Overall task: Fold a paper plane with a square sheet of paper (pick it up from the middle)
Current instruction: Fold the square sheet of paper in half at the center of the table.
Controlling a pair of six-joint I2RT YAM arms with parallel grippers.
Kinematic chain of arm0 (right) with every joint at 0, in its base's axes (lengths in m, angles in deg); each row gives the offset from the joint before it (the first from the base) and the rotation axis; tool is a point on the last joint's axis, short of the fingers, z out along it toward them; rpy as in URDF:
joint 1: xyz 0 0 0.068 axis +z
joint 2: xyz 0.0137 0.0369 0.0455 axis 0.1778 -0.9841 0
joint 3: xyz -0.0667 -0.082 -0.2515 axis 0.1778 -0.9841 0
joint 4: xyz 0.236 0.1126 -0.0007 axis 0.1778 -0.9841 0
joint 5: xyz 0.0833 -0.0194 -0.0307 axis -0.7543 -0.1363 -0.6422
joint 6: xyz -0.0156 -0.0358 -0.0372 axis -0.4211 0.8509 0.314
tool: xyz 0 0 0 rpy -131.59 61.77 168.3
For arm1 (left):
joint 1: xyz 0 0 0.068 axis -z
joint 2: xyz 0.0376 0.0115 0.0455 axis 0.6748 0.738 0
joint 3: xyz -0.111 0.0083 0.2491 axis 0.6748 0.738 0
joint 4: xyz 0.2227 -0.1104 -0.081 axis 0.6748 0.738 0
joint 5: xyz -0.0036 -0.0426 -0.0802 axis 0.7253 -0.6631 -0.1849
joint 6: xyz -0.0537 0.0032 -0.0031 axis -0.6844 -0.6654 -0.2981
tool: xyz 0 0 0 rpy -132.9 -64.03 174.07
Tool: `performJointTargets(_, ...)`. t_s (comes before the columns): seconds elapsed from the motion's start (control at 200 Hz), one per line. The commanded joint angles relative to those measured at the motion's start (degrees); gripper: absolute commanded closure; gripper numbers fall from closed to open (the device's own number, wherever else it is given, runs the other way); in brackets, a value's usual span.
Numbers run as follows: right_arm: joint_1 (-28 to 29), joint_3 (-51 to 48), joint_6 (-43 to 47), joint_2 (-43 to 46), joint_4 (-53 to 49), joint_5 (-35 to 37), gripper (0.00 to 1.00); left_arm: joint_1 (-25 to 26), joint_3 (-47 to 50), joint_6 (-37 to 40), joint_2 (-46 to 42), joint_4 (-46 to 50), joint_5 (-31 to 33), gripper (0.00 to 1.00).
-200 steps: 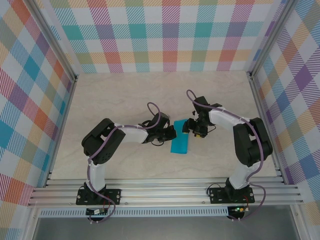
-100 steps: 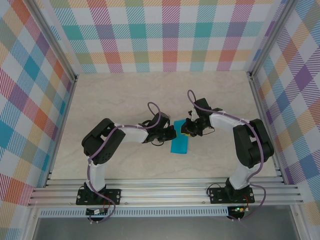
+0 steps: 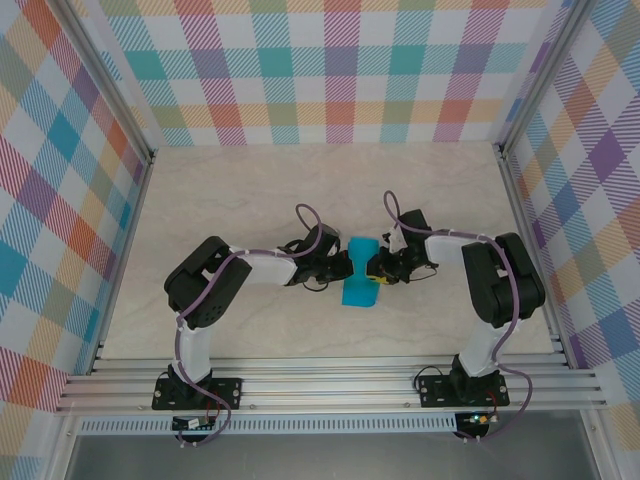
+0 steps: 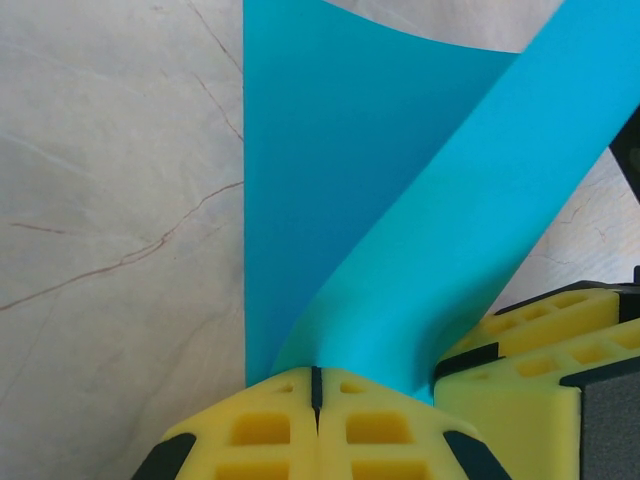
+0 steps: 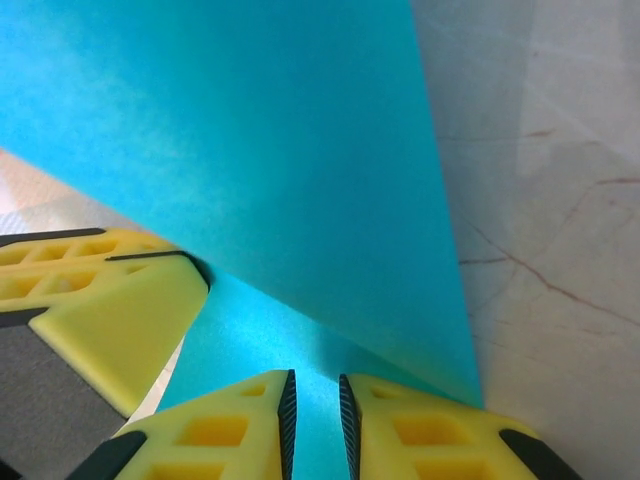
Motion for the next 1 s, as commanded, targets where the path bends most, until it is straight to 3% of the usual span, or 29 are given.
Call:
performJointTargets(0.0,0.3,-3.5,2.0,-2.8,2.9,1.4,0.76,0.5,1.0,0.9,3.9,6.5,1.1,1.00)
performJointTargets(0.33,0.2,-4.0,2.4,9.3,1.6,-5.1,0.76,0.5,0.8,1.3,3.5,7.2,1.0,1.00)
performJointTargets(0.845,0.3,-11.3,1.3,5.4,6.7,-3.0,0.76,0.5,0.0,2.0,3.7,8.5,1.0,1.00)
performJointTargets(0.995,0.3,-11.4,1.3,9.1,6.5,-4.9,0.75,0.5,-0.4,2.6,3.6,9.0,0.6,1.00)
